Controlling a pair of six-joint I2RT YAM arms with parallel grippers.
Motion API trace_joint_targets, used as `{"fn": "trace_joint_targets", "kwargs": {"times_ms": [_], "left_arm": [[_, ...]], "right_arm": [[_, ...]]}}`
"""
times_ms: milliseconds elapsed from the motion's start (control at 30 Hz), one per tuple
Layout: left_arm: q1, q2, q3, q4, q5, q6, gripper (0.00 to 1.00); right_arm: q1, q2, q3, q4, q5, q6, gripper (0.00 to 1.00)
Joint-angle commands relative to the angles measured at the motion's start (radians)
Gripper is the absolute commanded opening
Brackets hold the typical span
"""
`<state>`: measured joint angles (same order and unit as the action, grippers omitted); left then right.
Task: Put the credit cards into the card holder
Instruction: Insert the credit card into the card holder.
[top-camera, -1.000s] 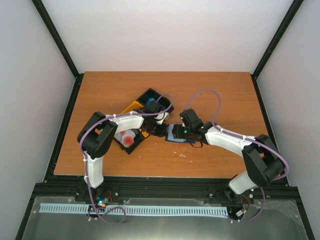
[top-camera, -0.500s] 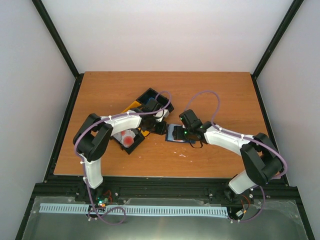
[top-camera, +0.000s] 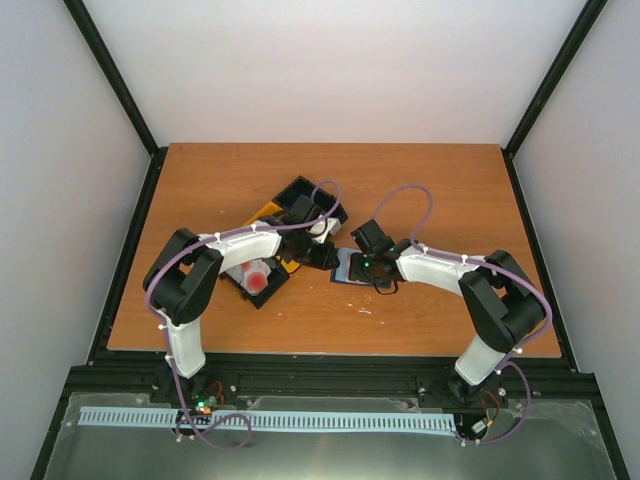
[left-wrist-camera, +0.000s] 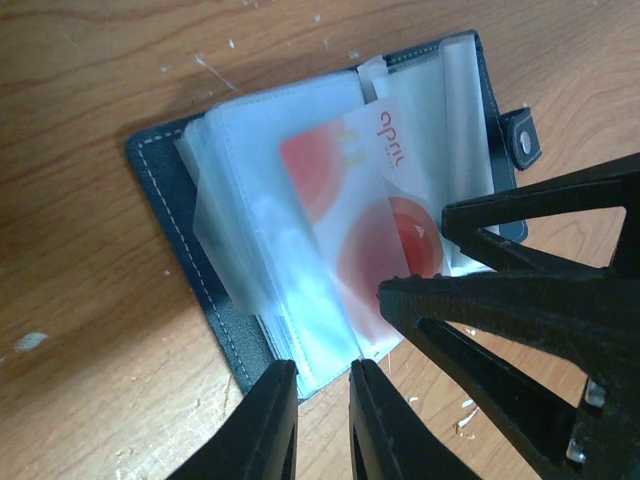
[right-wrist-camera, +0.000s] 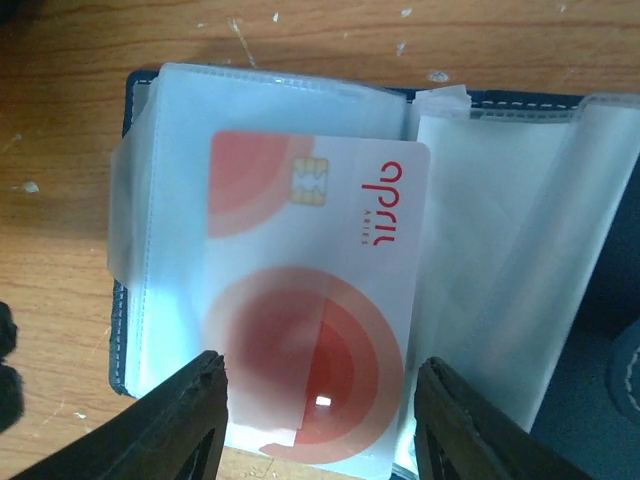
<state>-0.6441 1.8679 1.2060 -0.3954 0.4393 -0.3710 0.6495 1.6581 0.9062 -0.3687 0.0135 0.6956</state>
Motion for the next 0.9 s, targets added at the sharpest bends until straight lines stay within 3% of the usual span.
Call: {"fn": "trace_joint_targets", "kwargs": {"times_ms": [0,867], "left_arm": [[0.006,0.007,-0.01,0.031,0.047,0.002,0.15],[0.007,0.074,-0.018,0.018,0.013,0.0,0.08]], "right_arm": [[-0.005,0.015,-0.011,0.029,-0.015,0.041,0.51],[-0.045,0.056,-0.01,0.191,-0.197,0.097,0.51]]}}
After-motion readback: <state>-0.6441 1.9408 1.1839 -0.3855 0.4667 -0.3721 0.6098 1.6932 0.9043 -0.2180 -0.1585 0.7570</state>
